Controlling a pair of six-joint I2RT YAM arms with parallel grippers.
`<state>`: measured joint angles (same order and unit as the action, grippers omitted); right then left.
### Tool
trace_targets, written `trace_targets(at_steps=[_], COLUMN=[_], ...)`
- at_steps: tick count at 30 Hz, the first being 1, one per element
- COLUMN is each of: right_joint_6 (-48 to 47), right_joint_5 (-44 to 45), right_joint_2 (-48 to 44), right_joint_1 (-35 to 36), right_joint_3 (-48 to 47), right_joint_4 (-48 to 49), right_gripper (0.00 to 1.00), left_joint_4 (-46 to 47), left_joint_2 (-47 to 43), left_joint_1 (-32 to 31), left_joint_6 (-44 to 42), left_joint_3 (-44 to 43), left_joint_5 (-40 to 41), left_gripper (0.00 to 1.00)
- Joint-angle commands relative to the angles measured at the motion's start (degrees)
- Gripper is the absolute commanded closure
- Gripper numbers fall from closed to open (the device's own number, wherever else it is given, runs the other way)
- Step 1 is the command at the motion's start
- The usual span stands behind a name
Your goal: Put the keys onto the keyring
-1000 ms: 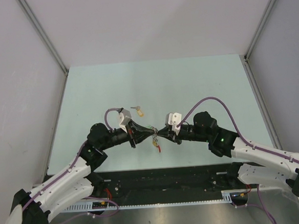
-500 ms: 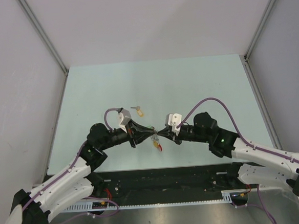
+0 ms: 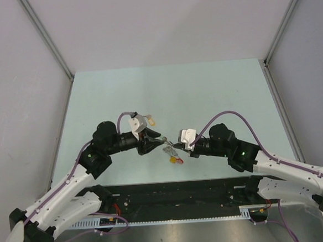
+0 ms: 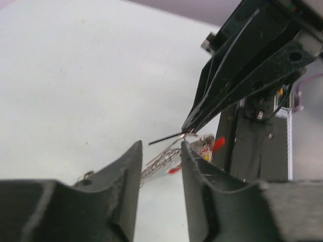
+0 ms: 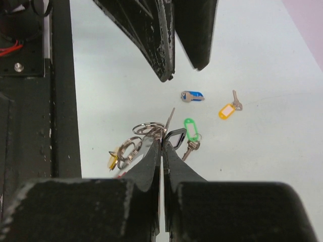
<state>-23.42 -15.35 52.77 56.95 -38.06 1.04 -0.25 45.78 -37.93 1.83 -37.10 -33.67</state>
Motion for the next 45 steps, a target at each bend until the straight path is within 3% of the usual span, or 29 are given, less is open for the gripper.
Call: trace_targets(at_steps=[1, 5, 9, 15, 18, 25, 29, 40, 45], right_joint_6=[-3.5, -3.7, -3.5, -1.9, -1.5, -0.8, -0.2, 0.2, 0.2], right_joint_5=[0.5, 1.5, 4.1, 7.4, 8.4, 9.6, 9.9, 9.6, 10.1], right_joint_2=[-1.4, -0.4, 0.5, 1.3, 1.6, 2.2, 2.2, 2.7, 2.6], right_joint_1=[0.8, 1.1, 1.6, 2.0, 2.4, 2.6, 2.7, 2.7, 2.7], right_joint_3=[-3.3, -4.6, -5.7, -6.7, -7.1, -7.4, -7.5, -7.5, -7.5], right_joint_4=[-0.8, -3.8, -4.7, -5.3, -5.5, -5.4, -5.5, -5.4, -5.4], right_gripper=[1.00, 1.00, 1.00, 1.00, 1.00, 1.00, 1.00, 1.00, 1.00], left_joint_4=[-12.1, -18.1, -15.9, -8.5, -8.0, -9.9, -10.3, -10.6, -12.3], left_joint_2=[3.3, 6.4, 7.0, 3.2, 2.1, 7.1, 8.3, 11.2, 12.1], left_joint_1=[0.8, 0.8, -0.8, -7.5, -9.8, -14.5, -15.2, -16.4, -16.7], left_joint_6=[-11.3, -14.0, -8.0, 16.2, 20.9, 22.8, 23.9, 24.5, 24.2], left_joint_3=[-7.2, -11.9, -12.2, -8.5, -8.1, -10.8, -11.4, -11.9, -12.9], left_joint_5=[-2.9, -4.6, -1.6, 16.4, 20.4, 25.6, 27.2, 26.4, 26.4], left_gripper=[0.55, 0.46, 0.43, 0.30, 0.29, 0.36, 0.47, 0.62, 0.63])
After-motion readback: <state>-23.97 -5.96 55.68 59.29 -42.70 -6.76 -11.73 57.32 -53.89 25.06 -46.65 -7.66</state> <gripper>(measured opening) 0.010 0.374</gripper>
